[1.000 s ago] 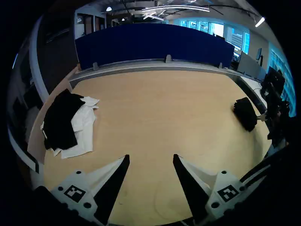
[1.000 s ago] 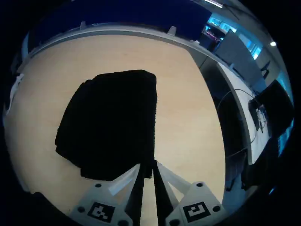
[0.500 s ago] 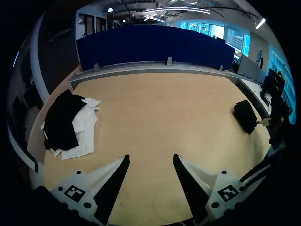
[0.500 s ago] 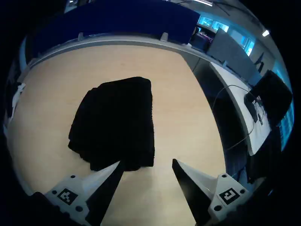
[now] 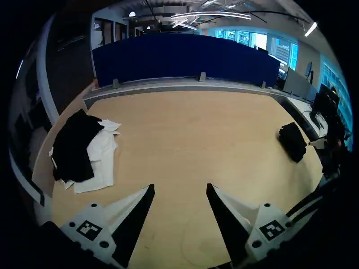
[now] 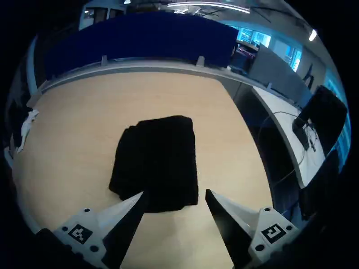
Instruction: Fold towel
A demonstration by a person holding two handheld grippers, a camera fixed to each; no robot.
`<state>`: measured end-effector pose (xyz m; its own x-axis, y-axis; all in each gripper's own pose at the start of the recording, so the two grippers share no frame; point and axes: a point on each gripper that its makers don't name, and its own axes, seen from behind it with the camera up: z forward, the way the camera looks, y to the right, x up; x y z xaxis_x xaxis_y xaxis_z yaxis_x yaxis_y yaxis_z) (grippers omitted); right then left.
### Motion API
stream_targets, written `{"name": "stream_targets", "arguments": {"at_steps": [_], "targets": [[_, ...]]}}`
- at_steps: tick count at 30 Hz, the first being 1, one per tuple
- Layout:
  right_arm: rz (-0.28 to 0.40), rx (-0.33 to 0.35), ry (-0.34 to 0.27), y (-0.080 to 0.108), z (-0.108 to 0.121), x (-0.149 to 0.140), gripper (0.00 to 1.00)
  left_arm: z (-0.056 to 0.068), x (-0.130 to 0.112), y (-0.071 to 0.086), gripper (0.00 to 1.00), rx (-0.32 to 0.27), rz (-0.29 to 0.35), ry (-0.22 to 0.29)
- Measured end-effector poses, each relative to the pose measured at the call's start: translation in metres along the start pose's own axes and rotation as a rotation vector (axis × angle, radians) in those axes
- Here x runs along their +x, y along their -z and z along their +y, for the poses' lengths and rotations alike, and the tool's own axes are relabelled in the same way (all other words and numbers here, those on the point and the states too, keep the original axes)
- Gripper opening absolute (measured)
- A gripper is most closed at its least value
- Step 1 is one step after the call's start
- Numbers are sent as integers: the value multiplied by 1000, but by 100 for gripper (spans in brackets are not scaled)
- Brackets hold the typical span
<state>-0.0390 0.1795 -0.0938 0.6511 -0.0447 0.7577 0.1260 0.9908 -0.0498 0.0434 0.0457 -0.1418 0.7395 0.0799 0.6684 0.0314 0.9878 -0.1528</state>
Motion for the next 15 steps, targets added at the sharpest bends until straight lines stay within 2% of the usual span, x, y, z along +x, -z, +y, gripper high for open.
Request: {"name": "stream_targets", "arguments": {"at_steps": [5, 15], "targets": [[110, 54, -13, 17, -30, 34, 97, -1, 7, -4, 85, -4, 25, 3], [329, 109, -29, 51, -79, 104, 97, 1, 32, -9, 85, -16, 84, 3]]}}
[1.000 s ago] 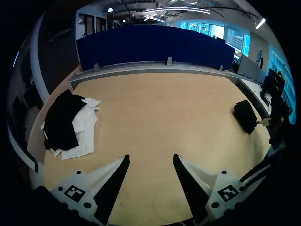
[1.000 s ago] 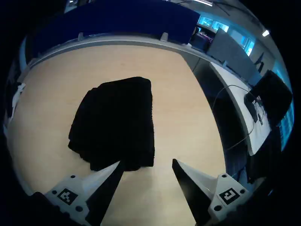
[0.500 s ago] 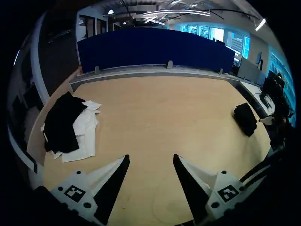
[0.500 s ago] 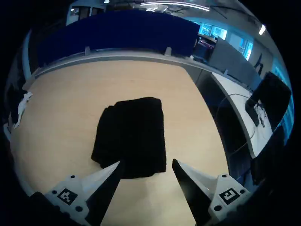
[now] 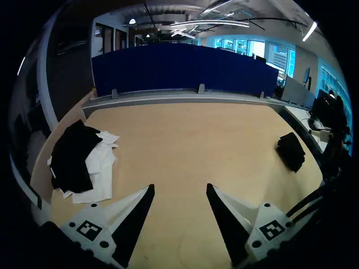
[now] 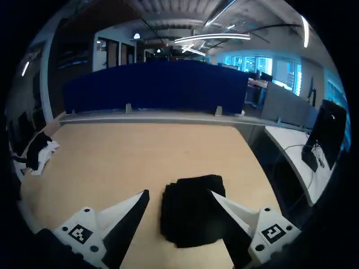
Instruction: Fold towel
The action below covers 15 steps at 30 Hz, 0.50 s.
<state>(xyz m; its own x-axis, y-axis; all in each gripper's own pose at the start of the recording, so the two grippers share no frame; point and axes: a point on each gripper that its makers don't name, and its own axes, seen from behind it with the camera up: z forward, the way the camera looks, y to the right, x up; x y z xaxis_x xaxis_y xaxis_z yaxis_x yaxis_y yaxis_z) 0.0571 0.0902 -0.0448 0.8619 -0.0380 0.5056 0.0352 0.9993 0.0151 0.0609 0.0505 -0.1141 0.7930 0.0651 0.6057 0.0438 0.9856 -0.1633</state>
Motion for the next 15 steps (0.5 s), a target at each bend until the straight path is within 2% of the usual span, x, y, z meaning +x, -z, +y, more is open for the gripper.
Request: {"name": "stream_targets", "arguments": {"at_steps": [11, 15], "targets": [[222, 61, 11, 16, -52, 67, 100, -8, 34, -4, 85, 17, 90, -10], [286, 64, -9, 19, -64, 84, 100, -15, 49, -6, 85, 31, 134, -7]]}}
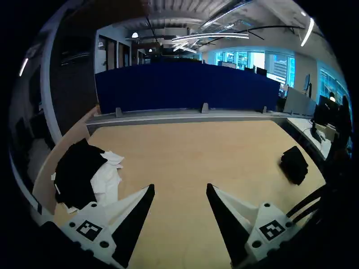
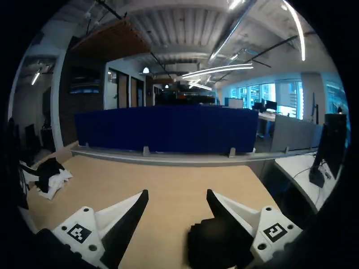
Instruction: Fold towel
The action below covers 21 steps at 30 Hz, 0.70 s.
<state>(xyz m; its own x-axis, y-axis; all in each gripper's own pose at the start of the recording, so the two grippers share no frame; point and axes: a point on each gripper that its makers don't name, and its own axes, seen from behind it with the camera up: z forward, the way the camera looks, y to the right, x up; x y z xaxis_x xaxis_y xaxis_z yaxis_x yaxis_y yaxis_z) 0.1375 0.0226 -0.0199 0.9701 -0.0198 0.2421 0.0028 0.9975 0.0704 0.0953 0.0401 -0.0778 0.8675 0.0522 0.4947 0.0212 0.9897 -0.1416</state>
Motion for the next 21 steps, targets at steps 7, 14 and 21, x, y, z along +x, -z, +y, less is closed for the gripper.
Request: {"name": "stream_targets", "arguments": {"at_steps": [7, 14, 21], "targets": [[59, -13, -20, -3, -15, 17, 100, -8, 33, -7, 85, 12, 107, 0], [102, -34, -5, -5, -33, 32, 100, -13, 72, -9, 85, 10, 253, -8], [134, -55, 41, -11, -50, 42, 100, -27, 92, -11, 85, 52, 338, -7]]}}
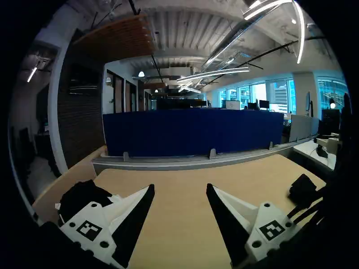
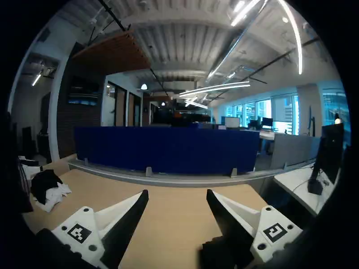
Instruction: Fold towel
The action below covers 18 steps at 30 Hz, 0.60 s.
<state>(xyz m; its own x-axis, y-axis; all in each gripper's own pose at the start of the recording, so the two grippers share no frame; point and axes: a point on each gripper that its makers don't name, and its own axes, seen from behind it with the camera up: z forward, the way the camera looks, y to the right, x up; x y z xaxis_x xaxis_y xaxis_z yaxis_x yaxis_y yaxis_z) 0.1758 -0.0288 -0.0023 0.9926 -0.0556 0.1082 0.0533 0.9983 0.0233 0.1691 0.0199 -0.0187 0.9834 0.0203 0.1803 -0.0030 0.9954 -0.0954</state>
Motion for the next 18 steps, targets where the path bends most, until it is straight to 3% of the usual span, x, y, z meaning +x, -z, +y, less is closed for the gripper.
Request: {"name": "stream_targets", "arguments": {"at_steps": [8, 18], "targets": [[11, -21, 8, -5, -14, 2, 100, -19, -5, -6, 85, 39, 24, 44], [22, -32, -5, -9, -25, -9, 100, -31, -27, -15, 85, 50, 34, 55]]}}
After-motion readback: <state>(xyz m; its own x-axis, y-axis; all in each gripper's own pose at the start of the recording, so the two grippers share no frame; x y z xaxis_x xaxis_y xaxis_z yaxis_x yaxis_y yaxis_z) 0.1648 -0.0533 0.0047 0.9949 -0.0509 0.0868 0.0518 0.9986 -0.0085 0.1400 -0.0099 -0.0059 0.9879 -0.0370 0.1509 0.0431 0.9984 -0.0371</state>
